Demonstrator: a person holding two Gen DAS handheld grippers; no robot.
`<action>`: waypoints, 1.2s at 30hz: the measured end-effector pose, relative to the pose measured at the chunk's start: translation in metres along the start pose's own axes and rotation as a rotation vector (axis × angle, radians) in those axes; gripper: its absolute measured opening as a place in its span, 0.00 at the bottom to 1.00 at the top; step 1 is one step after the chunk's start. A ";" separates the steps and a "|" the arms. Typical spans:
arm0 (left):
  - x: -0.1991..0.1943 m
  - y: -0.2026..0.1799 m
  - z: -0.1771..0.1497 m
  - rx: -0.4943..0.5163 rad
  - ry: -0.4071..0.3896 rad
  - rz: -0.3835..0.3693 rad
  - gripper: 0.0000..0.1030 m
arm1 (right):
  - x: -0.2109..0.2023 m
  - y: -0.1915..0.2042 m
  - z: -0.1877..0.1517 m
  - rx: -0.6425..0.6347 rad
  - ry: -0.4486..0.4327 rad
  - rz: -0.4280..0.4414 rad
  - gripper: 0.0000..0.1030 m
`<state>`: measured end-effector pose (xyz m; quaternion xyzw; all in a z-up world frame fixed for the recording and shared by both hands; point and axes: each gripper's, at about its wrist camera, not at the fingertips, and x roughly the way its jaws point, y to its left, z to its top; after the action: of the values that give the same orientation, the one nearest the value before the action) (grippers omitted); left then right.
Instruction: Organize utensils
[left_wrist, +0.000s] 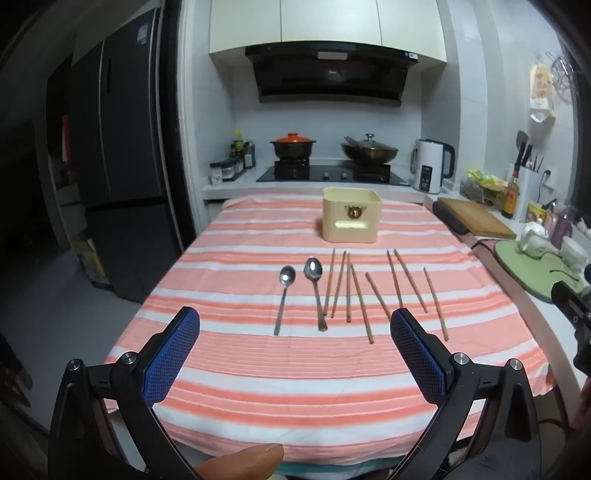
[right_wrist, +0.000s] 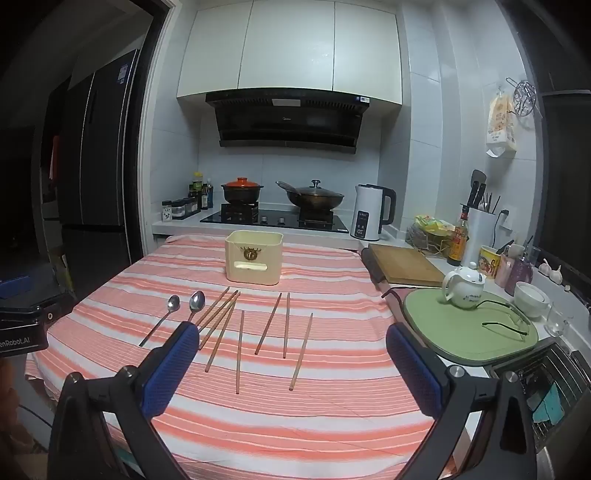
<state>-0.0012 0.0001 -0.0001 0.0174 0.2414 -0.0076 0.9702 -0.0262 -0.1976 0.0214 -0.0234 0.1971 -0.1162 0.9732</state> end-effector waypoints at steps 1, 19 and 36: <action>0.000 -0.001 0.000 0.002 0.001 0.001 1.00 | 0.000 0.000 0.000 -0.002 0.002 0.002 1.00; 0.005 0.006 -0.001 -0.028 0.032 0.010 1.00 | 0.003 0.005 -0.002 -0.002 0.006 0.005 1.00; 0.008 0.009 0.001 -0.041 0.060 0.004 1.00 | 0.005 0.001 -0.005 0.003 0.015 0.014 1.00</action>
<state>0.0064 0.0085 -0.0030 -0.0019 0.2706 0.0001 0.9627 -0.0240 -0.1980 0.0146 -0.0199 0.2045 -0.1100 0.9725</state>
